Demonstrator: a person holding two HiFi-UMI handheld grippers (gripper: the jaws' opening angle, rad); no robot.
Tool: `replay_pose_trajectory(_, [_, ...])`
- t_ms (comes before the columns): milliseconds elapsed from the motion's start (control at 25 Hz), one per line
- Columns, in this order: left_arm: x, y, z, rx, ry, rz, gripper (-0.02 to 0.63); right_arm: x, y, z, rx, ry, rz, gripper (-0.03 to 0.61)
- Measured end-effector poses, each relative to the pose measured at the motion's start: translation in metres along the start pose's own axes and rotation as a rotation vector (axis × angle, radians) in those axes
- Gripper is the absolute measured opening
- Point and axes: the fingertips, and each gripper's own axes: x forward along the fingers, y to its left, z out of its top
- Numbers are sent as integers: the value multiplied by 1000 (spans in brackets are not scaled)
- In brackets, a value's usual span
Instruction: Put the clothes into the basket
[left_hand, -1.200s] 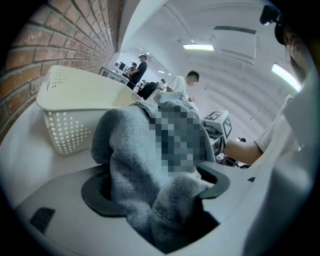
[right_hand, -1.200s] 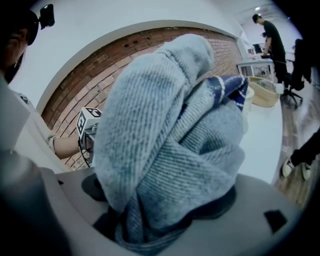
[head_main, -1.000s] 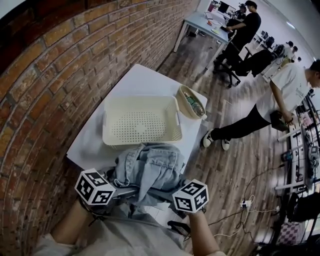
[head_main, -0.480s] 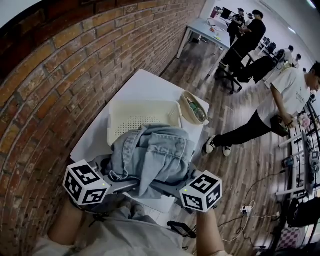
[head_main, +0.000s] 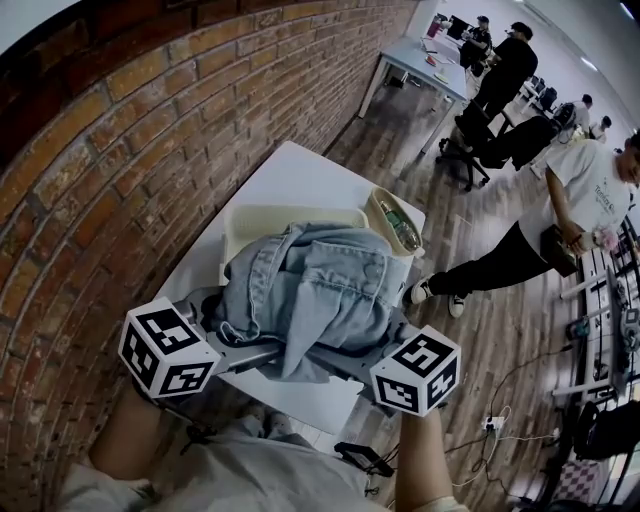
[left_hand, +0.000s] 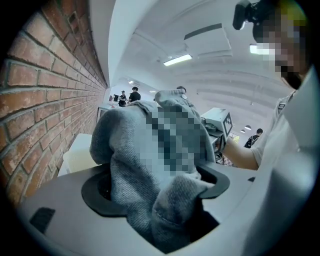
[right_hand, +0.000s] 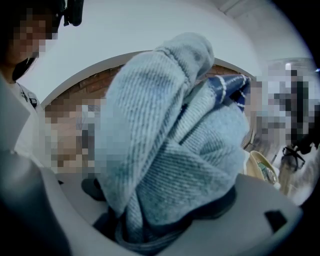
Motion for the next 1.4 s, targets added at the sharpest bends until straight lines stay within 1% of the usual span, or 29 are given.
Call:
replay_pose_trajectory(280, [6, 13, 30, 40, -26, 23, 392, -1, -21, 26, -38, -28, -8, 428])
replay_pose_trajectory(520, [13, 46, 61, 48, -36, 34, 391, 14, -51, 58, -58, -35, -10, 428])
replay_pose_trajectory(600, [15, 55, 66, 53, -32, 39, 391, 21, -58, 63, -55, -42, -10, 428])
replay_pose_trajectory(880, [29, 69, 67, 70, -44, 60, 391, 28, -76, 63, -85, -50, -21, 428])
replay_pose_trajectory(1000, [34, 75, 65, 60, -44, 68, 391, 34, -83, 61, -87, -46, -13, 428])
replay_pose_trajectory(1240, [56, 108, 51, 32, -8, 71, 391, 63, -110, 45, -46, -35, 4, 428])
replay_pose_trajectory(1400, [78, 135, 28, -21, 30, 69, 391, 91, -132, 21, 9, 13, 14, 428])
